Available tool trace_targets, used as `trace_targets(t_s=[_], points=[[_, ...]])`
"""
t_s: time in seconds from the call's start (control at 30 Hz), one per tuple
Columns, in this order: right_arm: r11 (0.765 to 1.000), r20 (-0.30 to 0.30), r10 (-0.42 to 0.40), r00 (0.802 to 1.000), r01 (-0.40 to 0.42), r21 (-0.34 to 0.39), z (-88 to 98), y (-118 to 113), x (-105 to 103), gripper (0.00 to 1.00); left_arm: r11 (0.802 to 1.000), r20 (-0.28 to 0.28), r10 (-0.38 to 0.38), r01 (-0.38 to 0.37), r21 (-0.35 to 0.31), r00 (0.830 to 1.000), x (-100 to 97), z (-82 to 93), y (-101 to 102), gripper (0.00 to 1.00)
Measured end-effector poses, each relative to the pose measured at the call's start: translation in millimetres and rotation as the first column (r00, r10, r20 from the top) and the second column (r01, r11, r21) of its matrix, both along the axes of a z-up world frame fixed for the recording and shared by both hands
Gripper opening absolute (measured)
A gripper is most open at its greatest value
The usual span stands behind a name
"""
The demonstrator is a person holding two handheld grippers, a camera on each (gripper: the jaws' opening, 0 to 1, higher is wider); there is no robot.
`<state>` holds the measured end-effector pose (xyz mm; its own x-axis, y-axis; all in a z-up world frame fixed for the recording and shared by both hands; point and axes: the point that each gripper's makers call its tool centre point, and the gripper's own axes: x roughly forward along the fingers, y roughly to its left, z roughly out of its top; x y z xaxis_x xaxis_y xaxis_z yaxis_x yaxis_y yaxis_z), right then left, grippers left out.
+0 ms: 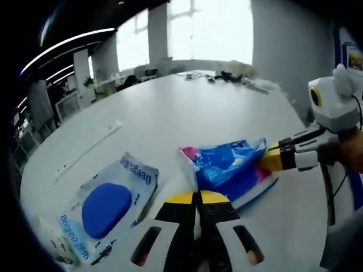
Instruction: Arrange the tabletop items into an orderly group along one side of the table until the central work area is clear of visible clutter.
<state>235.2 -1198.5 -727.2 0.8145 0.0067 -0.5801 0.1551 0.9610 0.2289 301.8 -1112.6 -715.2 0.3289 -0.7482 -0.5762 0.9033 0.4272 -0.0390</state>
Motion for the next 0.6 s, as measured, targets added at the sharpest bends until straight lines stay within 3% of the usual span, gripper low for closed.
trace_targets(t_s=[0.13,0.33,0.5,0.6], points=[[0.999,0.030,0.031,0.999,-0.030,-0.019,17.1,2,1,0.00,1.000,0.013,0.017,-0.016,-0.017,1.000,-0.6,13.3,1,0.01],[0.997,0.058,0.078,0.995,-0.076,-0.034,38.3,-2,-1,0.00,0.992,-0.032,0.102,-0.105,-0.075,0.994,-4.2,30.6,1,0.01],[0.989,0.073,0.148,0.986,-0.146,-0.031,50.4,-4,1,0.00,0.990,0.006,0.138,-0.138,-0.032,0.990,-7.2,35.4,3,0.01],[0.981,0.064,0.186,0.980,-0.182,-0.071,55.4,-8,4,0.00,0.986,0.002,0.161,-0.161,-0.032,0.987,-11.7,37.5,0,0.01]])
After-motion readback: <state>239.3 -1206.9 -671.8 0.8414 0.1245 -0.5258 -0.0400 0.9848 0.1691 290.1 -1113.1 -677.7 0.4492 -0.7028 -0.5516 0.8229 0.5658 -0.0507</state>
